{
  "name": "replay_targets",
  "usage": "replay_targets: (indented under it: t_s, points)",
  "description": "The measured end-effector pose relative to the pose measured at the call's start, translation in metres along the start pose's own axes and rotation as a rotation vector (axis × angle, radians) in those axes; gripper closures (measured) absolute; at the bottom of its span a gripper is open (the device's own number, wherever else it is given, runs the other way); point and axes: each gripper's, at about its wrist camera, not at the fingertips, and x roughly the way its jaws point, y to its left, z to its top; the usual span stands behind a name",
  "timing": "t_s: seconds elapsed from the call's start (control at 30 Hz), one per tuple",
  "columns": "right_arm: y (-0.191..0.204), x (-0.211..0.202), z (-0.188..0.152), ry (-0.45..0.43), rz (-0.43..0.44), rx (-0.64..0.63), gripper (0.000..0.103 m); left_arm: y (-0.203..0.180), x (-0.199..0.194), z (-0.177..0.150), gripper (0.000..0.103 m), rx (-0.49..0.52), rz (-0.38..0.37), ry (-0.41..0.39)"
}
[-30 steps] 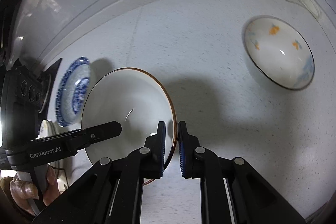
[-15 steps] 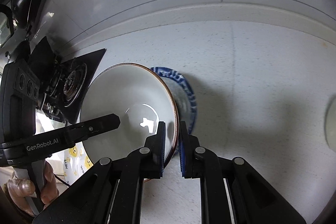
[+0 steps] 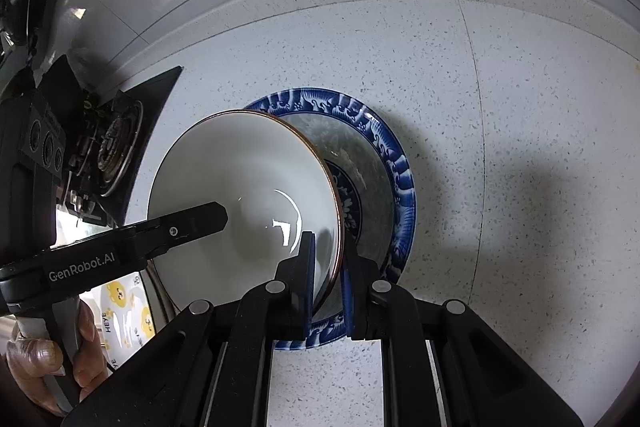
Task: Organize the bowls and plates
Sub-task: 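Carry the white bowl over the blue floral bowl and lower it in, then open both grippers to release the white bowl inside the floral bowl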
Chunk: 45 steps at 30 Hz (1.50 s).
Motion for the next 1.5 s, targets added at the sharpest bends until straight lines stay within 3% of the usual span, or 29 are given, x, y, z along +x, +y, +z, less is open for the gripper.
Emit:
replay_targets:
  t_s: [0.53,0.9,1.13,1.33,1.4,1.5]
  points:
    - [0.007,0.02,0.014,0.01,-0.025,0.016,0.092,-0.01,0.034,0.016,0.087,0.035,0.044,0.045]
    - [0.002,0.016,0.01,-0.012,-0.02,0.004,0.088,-0.016,0.028,0.015,0.086,0.062,0.088,-0.026]
    - [0.003,0.004,0.01,-0.054,-0.04,-0.002,0.07,-0.015,0.019,0.009,0.086,0.069,0.101,-0.062]
    - [0.005,-0.007,0.007,-0.084,-0.056,-0.003,0.064,-0.008,0.005,0.004,0.085,0.053,0.071,-0.099]
    - [0.005,-0.011,0.005,-0.097,-0.062,-0.001,0.059,-0.005,-0.002,0.001,0.071,0.044,0.062,-0.121]
    - [0.005,-0.02,0.001,-0.123,-0.074,0.003,0.058,-0.007,-0.013,-0.004,0.069,0.068,0.052,-0.151]
